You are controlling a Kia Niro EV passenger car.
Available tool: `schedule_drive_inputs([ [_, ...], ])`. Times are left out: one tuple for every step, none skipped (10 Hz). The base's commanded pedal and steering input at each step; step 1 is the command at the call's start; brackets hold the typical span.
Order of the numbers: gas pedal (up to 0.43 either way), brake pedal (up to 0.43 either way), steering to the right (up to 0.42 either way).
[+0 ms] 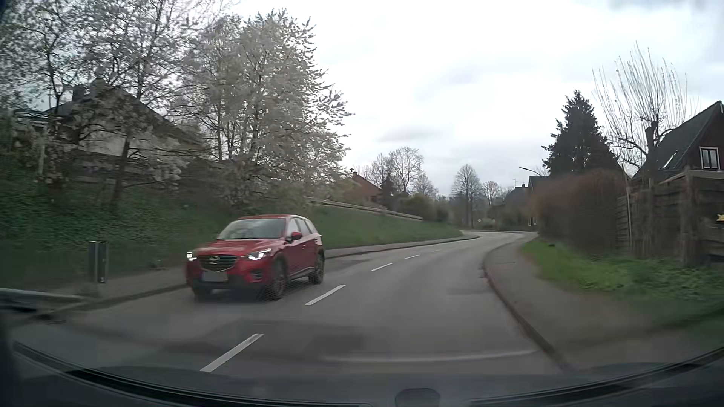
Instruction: Follow the waypoints while adhering to traffic rules and regulations
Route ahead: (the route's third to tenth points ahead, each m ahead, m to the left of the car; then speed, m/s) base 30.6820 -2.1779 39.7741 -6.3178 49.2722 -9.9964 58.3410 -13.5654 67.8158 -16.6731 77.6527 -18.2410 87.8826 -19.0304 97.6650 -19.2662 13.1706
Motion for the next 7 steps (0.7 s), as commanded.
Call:
schedule_drive_inputs([
  [0.169,0.006,0.059],
  [0.169,0.000,0.059],
  [0.169,0.006,0.059],
  [0.169,0.000,0.059],
  [0.169,0.000,0.062],
  [0.169,0.000,0.068],
  [0.169,0.000,0.073],
])
